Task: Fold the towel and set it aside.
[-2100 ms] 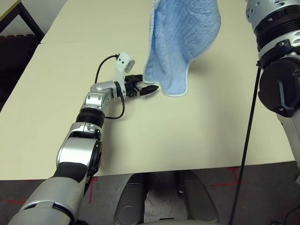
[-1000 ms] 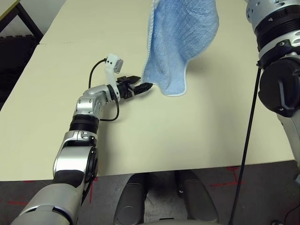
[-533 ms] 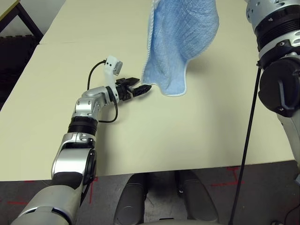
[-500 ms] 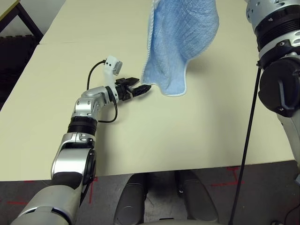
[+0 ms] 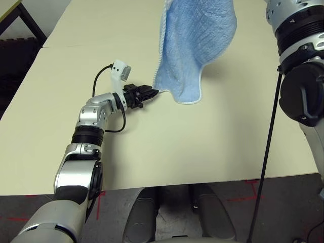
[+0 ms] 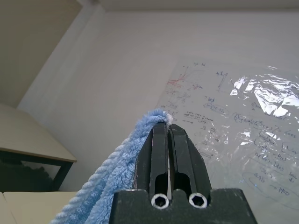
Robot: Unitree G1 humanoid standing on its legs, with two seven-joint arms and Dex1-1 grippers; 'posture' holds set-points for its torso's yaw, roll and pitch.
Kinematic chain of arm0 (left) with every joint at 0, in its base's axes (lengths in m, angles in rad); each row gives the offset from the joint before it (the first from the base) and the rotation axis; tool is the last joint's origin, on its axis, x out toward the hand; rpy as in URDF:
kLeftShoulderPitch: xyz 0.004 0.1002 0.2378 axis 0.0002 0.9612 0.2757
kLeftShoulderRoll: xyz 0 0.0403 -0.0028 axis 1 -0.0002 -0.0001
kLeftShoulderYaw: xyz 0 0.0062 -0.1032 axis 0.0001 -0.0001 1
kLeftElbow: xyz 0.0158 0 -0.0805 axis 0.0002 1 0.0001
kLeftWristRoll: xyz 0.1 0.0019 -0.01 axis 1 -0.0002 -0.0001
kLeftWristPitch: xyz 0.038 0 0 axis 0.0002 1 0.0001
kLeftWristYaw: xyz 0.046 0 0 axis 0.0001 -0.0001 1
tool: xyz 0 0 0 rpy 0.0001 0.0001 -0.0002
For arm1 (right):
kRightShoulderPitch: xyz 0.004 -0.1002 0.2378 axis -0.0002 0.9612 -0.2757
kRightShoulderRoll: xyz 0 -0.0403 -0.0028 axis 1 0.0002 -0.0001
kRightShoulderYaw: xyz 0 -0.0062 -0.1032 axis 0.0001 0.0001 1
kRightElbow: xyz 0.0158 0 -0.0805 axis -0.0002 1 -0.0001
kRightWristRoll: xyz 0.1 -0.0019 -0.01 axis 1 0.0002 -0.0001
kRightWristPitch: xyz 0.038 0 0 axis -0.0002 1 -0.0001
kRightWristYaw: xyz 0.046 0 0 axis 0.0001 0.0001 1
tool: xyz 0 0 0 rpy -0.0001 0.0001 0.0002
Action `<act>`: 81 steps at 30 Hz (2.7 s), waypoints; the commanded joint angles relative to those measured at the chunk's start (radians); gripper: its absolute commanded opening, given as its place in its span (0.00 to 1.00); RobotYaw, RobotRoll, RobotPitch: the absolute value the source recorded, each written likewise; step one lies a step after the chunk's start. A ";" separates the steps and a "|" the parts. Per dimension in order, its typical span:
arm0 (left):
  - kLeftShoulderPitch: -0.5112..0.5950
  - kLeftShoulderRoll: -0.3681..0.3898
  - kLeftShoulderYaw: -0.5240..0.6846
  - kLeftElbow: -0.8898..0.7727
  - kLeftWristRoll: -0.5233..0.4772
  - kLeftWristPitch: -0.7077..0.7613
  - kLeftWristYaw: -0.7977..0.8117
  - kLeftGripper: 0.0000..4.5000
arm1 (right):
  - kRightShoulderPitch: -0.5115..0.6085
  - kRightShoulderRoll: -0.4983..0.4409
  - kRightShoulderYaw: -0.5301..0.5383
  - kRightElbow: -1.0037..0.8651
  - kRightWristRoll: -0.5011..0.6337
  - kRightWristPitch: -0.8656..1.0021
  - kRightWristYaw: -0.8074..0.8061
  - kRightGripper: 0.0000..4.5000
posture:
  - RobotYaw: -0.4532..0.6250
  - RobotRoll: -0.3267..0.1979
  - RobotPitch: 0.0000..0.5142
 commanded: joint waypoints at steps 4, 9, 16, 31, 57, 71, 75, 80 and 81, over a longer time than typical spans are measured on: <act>-0.002 0.000 -0.010 0.027 0.002 -0.009 -0.006 0.01 | -0.039 -0.050 -0.006 -0.052 -0.006 -0.024 0.005 0.00 | 0.46 0.62 0.45; -0.026 0.023 0.004 0.035 0.004 -0.018 0.007 0.01 | -0.009 -0.072 -0.001 -0.052 -0.015 -0.017 0.007 0.00 | 0.47 0.62 0.45; -0.046 0.204 0.011 -0.055 0.016 0.033 -0.012 0.01 | 0.180 -0.164 0.000 -0.095 -0.016 0.021 0.014 0.00 | 0.49 0.62 0.47; -0.067 0.294 0.049 -0.235 0.024 0.152 0.184 0.01 | 0.850 -0.234 -0.050 -0.506 0.084 0.532 -0.104 0.00 | 0.49 0.62 0.54; -0.246 0.460 0.021 0.085 0.096 -0.044 0.221 0.01 | 0.727 -0.317 -0.031 -0.380 0.089 0.656 0.016 0.00 | 0.51 0.62 0.54; -0.265 0.512 -0.056 0.114 0.117 0.149 -0.026 0.01 | 0.665 -0.377 0.013 -0.301 0.110 0.826 0.261 0.00 | 0.50 0.62 0.60; -0.348 0.498 -0.072 0.240 0.162 0.074 -0.007 0.01 | 0.607 -0.379 0.037 -0.218 0.050 0.744 0.213 0.00 | 0.50 0.62 0.62; -0.393 0.503 -0.081 0.334 0.204 -0.011 0.016 0.01 | 0.580 -0.384 0.052 -0.153 -0.003 0.655 0.173 0.00 | 0.50 0.62 0.63; -0.396 0.504 -0.081 0.339 0.206 -0.017 0.014 0.01 | 0.579 -0.383 0.049 -0.148 -0.003 0.646 0.172 0.00 | 0.50 0.62 0.63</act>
